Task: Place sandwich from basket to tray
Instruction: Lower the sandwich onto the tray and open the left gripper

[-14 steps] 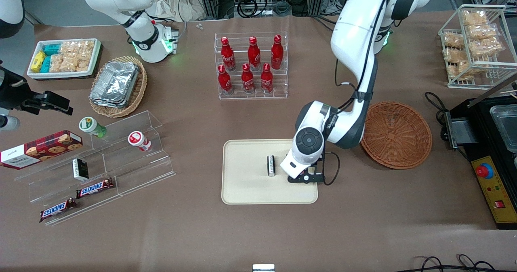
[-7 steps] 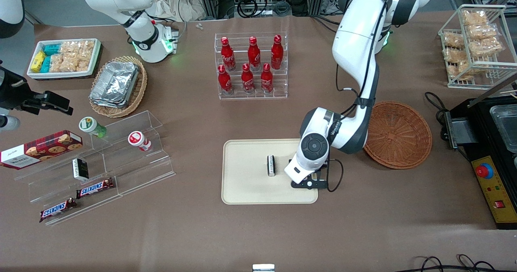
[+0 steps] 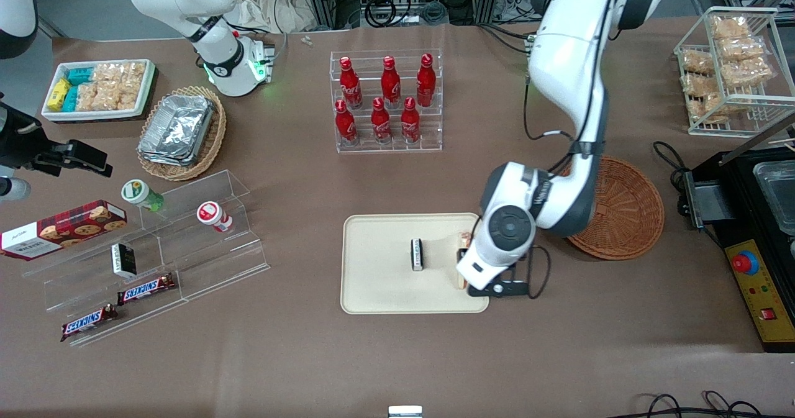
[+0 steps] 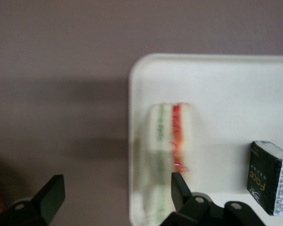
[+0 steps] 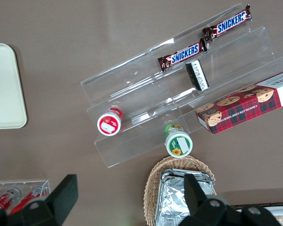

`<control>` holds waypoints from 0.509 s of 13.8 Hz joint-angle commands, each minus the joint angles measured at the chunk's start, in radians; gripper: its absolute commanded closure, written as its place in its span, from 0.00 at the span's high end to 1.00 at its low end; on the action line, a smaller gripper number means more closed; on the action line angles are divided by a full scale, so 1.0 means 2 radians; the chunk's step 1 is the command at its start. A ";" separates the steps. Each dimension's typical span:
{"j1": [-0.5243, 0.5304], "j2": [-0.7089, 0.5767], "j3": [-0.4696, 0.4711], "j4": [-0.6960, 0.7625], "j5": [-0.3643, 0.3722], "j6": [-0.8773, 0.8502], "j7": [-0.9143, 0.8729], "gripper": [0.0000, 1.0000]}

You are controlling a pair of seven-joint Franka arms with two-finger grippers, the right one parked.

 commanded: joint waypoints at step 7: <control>0.071 -0.243 -0.004 -0.151 0.072 -0.101 0.039 1.00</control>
